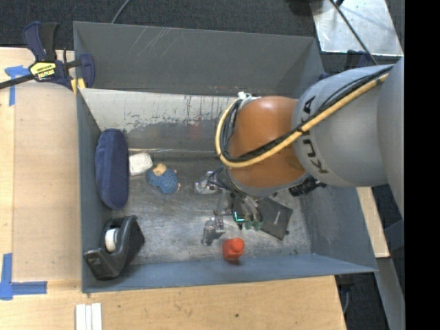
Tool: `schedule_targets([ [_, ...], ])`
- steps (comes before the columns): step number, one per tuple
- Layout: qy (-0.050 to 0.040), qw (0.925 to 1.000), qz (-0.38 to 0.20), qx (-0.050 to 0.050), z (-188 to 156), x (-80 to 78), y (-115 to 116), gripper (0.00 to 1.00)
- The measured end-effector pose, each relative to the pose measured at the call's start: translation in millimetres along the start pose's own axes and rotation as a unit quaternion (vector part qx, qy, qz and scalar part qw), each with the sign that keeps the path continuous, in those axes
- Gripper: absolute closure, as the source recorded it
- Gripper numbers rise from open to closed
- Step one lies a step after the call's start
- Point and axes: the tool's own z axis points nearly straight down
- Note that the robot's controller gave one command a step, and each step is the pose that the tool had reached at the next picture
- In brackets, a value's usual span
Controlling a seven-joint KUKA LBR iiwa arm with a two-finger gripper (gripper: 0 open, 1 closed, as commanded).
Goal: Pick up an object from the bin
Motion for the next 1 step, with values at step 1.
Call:
schedule_targets([
  [1, -0.0037, 0.9982, -0.060, 0.001, 20.3, 17.3, -78.1, 0.00],
])
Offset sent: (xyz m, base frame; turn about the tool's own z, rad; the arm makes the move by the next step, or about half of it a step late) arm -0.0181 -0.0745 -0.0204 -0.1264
